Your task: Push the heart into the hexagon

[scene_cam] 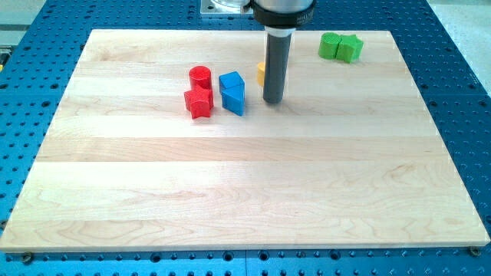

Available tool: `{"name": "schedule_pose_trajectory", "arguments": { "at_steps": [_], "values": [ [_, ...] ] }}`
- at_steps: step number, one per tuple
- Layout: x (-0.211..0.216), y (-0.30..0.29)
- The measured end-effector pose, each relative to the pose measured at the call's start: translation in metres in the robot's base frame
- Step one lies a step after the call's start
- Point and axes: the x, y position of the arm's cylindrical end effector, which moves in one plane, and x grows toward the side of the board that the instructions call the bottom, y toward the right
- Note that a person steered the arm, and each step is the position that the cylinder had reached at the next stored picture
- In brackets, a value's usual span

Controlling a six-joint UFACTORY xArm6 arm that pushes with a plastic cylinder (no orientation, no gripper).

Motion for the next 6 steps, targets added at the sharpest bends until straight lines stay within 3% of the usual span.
{"name": "schedule_pose_trajectory", "arguments": {
  "at_steps": [3, 5, 6],
  "values": [
    [-0.031, 0.002],
    [0.014, -0.023],
    [-0.003, -0.03]
  ]
}}
